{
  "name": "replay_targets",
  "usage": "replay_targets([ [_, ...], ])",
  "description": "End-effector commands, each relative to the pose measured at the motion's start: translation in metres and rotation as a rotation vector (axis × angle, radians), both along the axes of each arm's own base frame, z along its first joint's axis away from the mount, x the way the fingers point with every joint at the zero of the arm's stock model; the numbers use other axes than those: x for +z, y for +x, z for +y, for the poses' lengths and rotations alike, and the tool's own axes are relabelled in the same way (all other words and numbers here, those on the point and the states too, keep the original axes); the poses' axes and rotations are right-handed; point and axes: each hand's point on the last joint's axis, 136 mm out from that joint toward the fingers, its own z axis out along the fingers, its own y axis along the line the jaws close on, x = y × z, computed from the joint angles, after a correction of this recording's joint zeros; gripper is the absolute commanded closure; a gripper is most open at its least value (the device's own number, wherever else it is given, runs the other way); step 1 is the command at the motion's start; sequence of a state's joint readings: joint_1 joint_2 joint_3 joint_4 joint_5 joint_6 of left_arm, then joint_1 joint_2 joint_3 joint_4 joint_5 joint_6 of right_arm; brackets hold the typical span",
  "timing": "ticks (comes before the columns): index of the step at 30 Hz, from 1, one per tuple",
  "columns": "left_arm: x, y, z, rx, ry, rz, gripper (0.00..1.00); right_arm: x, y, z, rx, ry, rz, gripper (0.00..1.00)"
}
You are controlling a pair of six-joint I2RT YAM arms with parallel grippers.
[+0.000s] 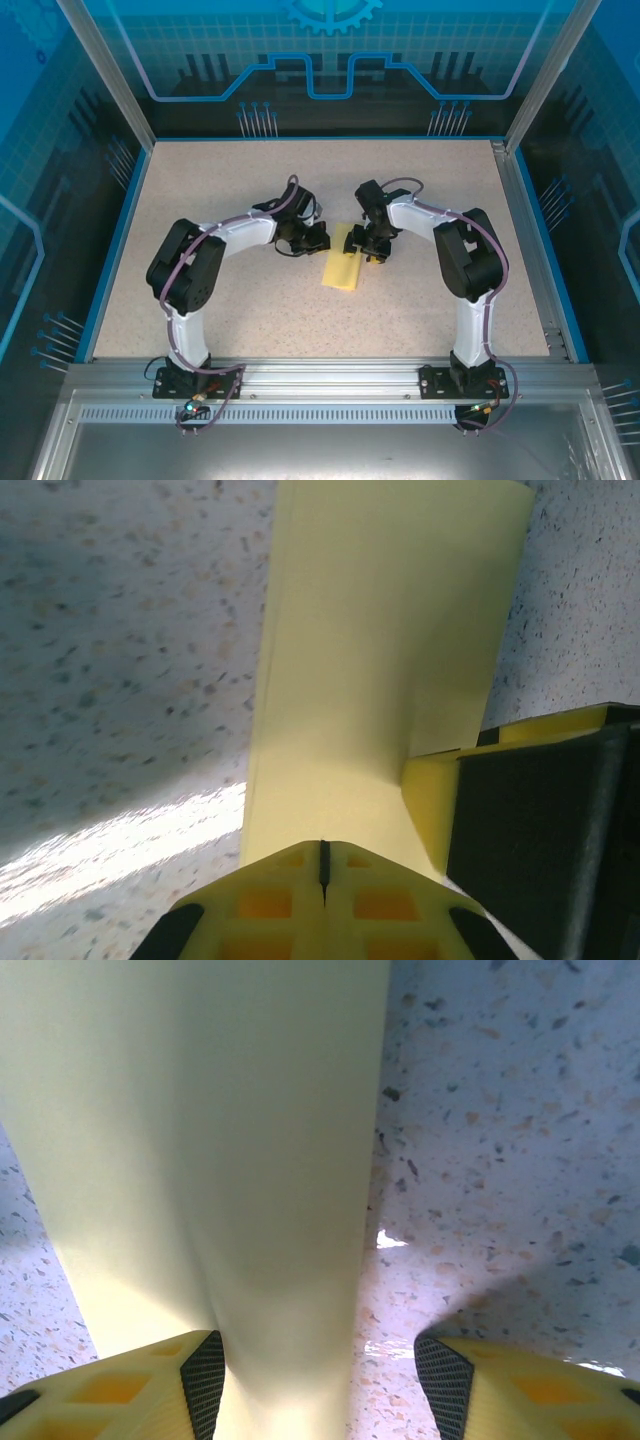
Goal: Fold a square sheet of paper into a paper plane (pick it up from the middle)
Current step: Hold the square sheet of paper at the center of the table.
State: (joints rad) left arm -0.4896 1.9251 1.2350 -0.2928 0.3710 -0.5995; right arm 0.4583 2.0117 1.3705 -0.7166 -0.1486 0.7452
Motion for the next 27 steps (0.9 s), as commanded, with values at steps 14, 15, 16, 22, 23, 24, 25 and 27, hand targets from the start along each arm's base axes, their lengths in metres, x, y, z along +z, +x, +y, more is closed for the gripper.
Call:
replay_targets([
  [14, -0.027, 0.003, -0.015, -0.049, 0.108, 0.058, 1.0, -0.043, -0.02, -0.013, 0.007, -0.106, 0.096, 0.4],
  [15, -0.028, 0.003, -0.015, -0.049, 0.112, 0.059, 1.0, -0.043, -0.02, -0.013, 0.006, -0.105, 0.095, 0.4],
  [16, -0.03, 0.003, -0.015, -0.051, 0.115, 0.061, 1.0, -0.043, -0.02, -0.013, 0.007, -0.104, 0.095, 0.4],
  [22, -0.041, 0.001, -0.014, -0.05, 0.133, 0.085, 1.0, -0.042, -0.02, -0.012, 0.008, -0.103, 0.093, 0.4],
  [23, -0.043, -0.001, -0.013, -0.051, 0.139, 0.088, 1.0, -0.041, -0.019, -0.012, 0.008, -0.101, 0.092, 0.4],
  [24, -0.045, -0.002, -0.013, -0.053, 0.143, 0.09, 1.0, -0.041, -0.019, -0.011, 0.008, -0.099, 0.089, 0.4],
  [25, -0.046, -0.003, -0.012, -0.054, 0.147, 0.093, 1.0, -0.04, -0.018, -0.01, 0.009, -0.096, 0.086, 0.4],
  [27, -0.05, -0.005, -0.011, -0.055, 0.152, 0.103, 1.0, -0.035, -0.015, -0.008, 0.013, -0.086, 0.077, 0.39],
])
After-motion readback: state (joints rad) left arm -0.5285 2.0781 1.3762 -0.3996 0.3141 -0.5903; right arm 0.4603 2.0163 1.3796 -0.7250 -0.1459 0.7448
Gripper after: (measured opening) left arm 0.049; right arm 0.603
